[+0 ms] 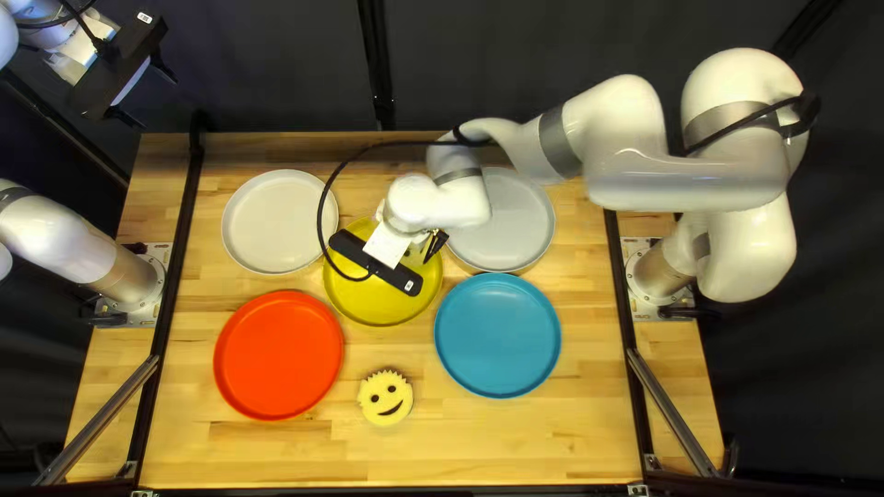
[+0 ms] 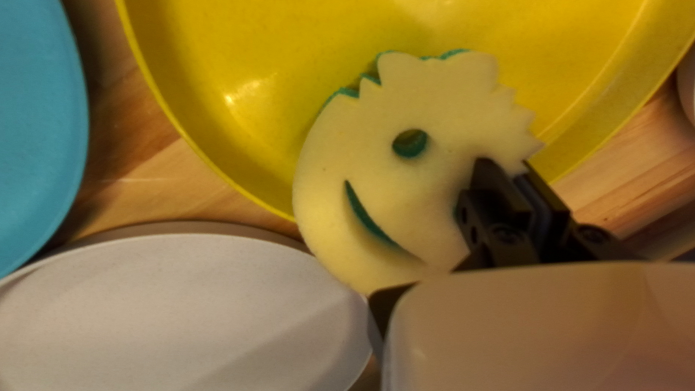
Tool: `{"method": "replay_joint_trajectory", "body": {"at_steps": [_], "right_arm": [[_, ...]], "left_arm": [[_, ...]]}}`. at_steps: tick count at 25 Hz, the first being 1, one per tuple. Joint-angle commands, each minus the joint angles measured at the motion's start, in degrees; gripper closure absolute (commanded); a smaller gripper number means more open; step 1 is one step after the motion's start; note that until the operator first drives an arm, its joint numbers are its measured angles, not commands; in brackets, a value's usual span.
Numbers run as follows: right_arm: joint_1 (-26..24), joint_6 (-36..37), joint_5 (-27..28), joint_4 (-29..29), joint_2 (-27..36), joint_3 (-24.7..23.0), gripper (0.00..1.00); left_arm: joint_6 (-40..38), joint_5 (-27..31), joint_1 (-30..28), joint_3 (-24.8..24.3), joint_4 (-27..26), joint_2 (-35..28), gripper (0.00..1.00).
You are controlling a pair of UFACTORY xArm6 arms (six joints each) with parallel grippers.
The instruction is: Pick up sponge and scrub the plate
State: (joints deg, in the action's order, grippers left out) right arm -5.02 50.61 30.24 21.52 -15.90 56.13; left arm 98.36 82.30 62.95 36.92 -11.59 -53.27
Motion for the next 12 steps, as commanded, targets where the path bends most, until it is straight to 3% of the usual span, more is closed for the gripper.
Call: {"method": "replay_joint_trajectory", "body": {"at_steps": [1,12], "right_arm": [[1.7,-0.34,-0.45,0.11,-0.86,0.23,1.0],[9.23,-6.53,3.23,3.09,-3.71,4.48,1.0]], "left_arm": [[0.0,0.0,0.0,0.0,0.0,0.0,0.0],[0.0,0.0,0.0,0.0,0.0,0.0,0.0]]}}
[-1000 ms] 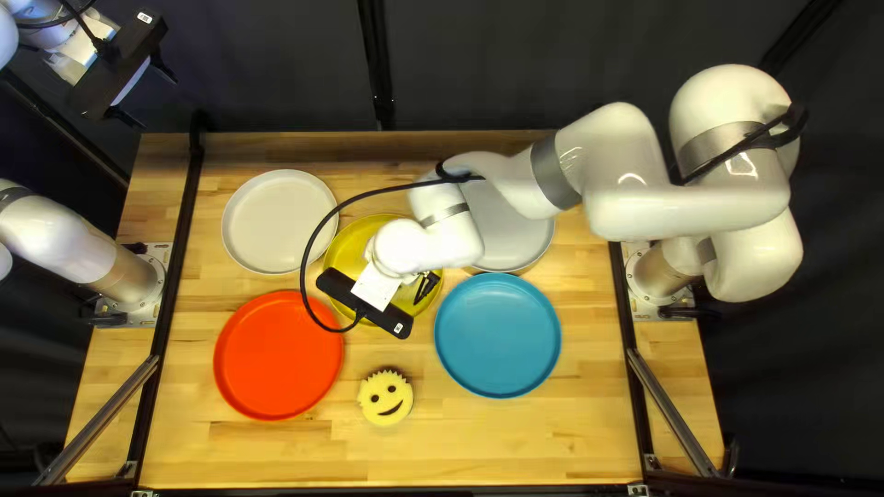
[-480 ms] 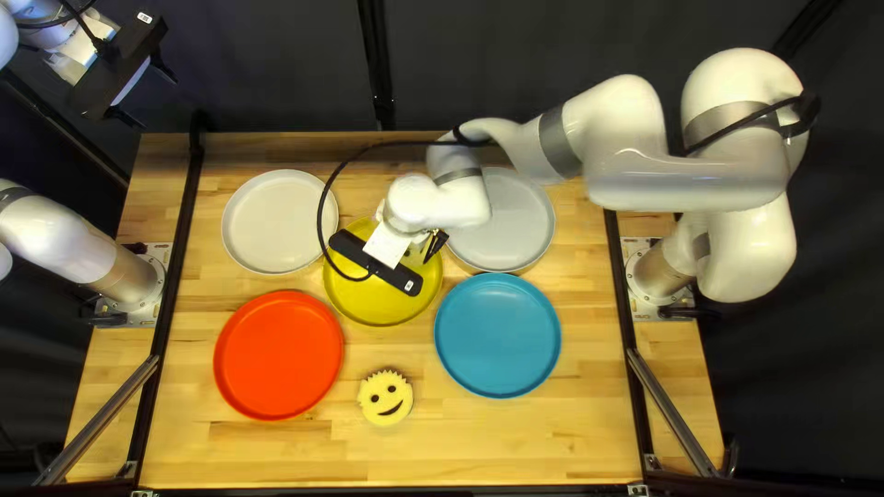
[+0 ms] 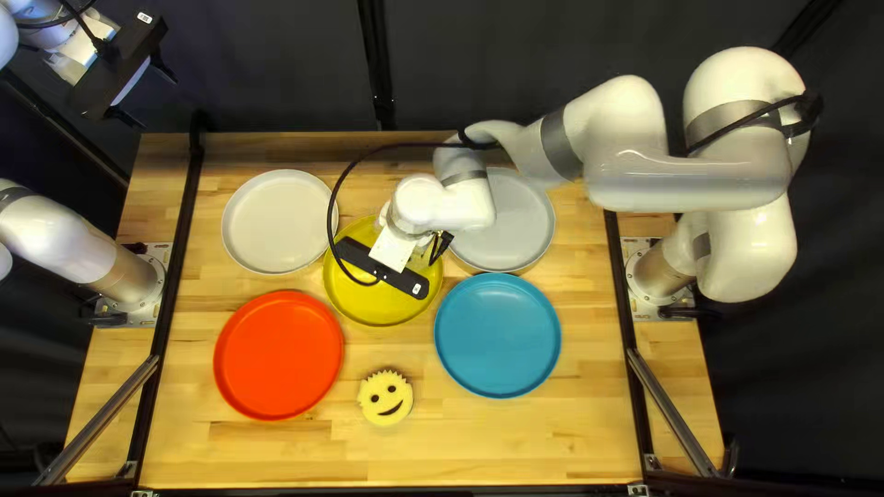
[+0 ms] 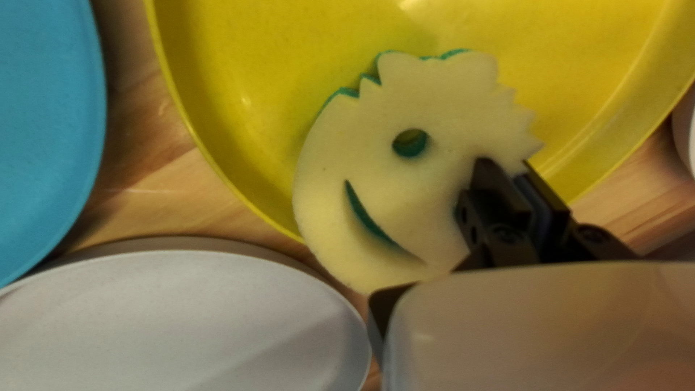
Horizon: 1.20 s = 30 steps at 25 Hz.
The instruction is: Pick up sponge and scrub the plate
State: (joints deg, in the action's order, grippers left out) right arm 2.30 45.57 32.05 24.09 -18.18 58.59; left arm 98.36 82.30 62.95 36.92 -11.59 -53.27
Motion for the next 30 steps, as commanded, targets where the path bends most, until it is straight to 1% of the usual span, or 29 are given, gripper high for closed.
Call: {"method": "replay_joint_trajectory", "body": {"at_steps": [1,5,9,16,24,27,30], "right_arm": [[2.46,-1.71,1.95,0.51,-2.21,3.03,1.0],[2.73,-1.29,3.17,0.1,-4.46,5.91,1.0],[0.6,0.98,3.98,-1.09,-6.52,8.47,1.0],[-4.34,5.2,3.52,-3.46,-6.37,8.62,1.0],[-8.03,8.25,3.7,-5.58,-5.86,9.02,1.0],[-7.35,7.58,4.03,-5.87,-6.14,9.49,1.0],[-4.88,5.25,5.03,-5.21,-6.52,10.37,1.0]], "left_arm": [[0.0,0.0,0.0,0.0,0.0,0.0,0.0],[0.0,0.0,0.0,0.0,0.0,0.0,0.0],[0.0,0.0,0.0,0.0,0.0,0.0,0.0],[0.0,0.0,0.0,0.0,0.0,0.0,0.0],[0.0,0.0,0.0,0.0,0.0,0.0,0.0],[0.0,0.0,0.0,0.0,0.0,0.0,0.0],[0.0,0.0,0.0,0.0,0.0,0.0,0.0]]}}
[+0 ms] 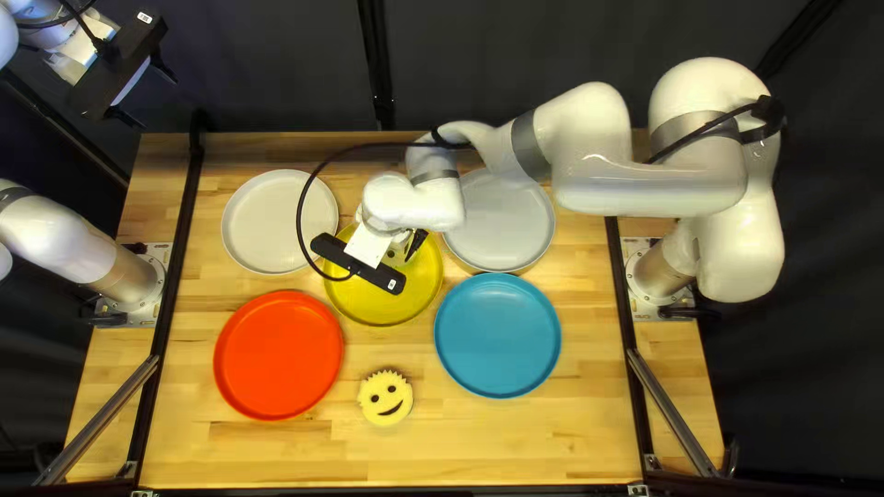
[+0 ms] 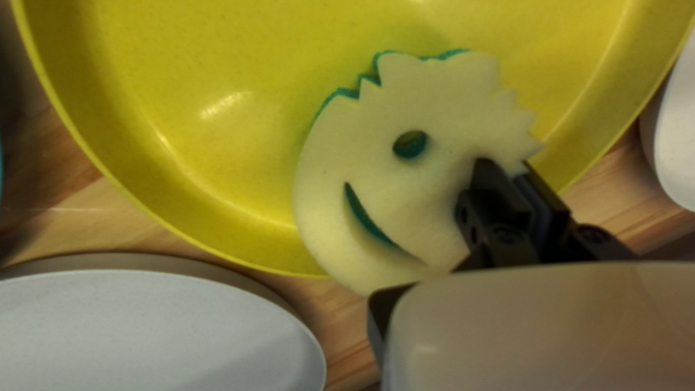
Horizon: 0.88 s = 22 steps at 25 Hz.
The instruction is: Pick up sponge and scrub the plate
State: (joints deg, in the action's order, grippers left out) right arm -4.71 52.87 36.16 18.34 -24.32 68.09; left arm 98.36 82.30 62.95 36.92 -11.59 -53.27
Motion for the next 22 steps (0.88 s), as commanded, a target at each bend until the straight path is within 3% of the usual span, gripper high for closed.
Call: {"method": "replay_joint_trajectory", "body": {"at_steps": [1,13,22], "right_arm": [[3.35,-3.15,1.41,1.01,-0.62,1.36,1.0],[11.95,-10.8,5.36,6.42,-3.18,6.02,1.0],[6.92,-6.91,3.57,5.32,-1.11,3.18,1.0]], "left_arm": [[0.0,0.0,0.0,0.0,0.0,0.0,0.0],[0.0,0.0,0.0,0.0,0.0,0.0,0.0],[0.0,0.0,0.0,0.0,0.0,0.0,0.0]]}}
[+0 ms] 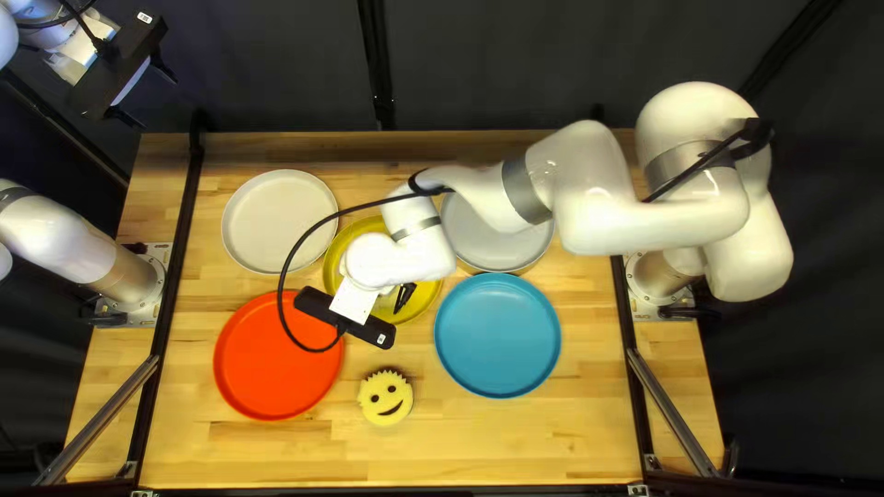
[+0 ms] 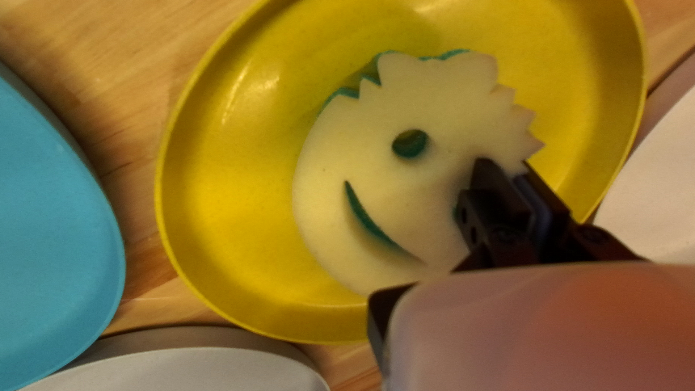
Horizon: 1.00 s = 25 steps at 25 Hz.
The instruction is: Pick up sponge and scrub the plate
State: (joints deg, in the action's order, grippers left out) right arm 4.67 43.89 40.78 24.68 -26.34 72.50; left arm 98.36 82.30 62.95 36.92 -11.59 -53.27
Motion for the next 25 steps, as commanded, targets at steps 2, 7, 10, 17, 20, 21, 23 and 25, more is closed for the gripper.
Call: {"method": "replay_joint_trajectory", "body": {"at_steps": [2,7,10,17,20,21,23,25], "right_arm": [[-4.31,3.7,-1.68,-2.21,0.9,-1.47,1.0],[-8.9,8.15,-3.08,-6.26,0.26,-1.36,1.0],[-10.24,9.53,-3.1,-8.35,-0.18,-0.78,1.0],[-8.23,6.9,-1.86,-9.85,0.18,-1.07,1.0],[-6.75,4.89,-0.5,-9.25,1.34,-1.42,1.0],[-6.85,4.38,-0.23,-8.96,2.36,-2.18,1.0],[-8.68,5.03,-0.36,-9.56,4.21,-3.72,1.0],[-10.6,6.0,-0.65,-10.87,5.38,-4.66,1.0]], "left_arm": [[0.0,0.0,0.0,0.0,0.0,0.0,0.0],[0.0,0.0,0.0,0.0,0.0,0.0,0.0],[0.0,0.0,0.0,0.0,0.0,0.0,0.0],[0.0,0.0,0.0,0.0,0.0,0.0,0.0],[0.0,0.0,0.0,0.0,0.0,0.0,0.0],[0.0,0.0,0.0,0.0,0.0,0.0,0.0],[0.0,0.0,0.0,0.0,0.0,0.0,0.0],[0.0,0.0,0.0,0.0,0.0,0.0,0.0]]}}
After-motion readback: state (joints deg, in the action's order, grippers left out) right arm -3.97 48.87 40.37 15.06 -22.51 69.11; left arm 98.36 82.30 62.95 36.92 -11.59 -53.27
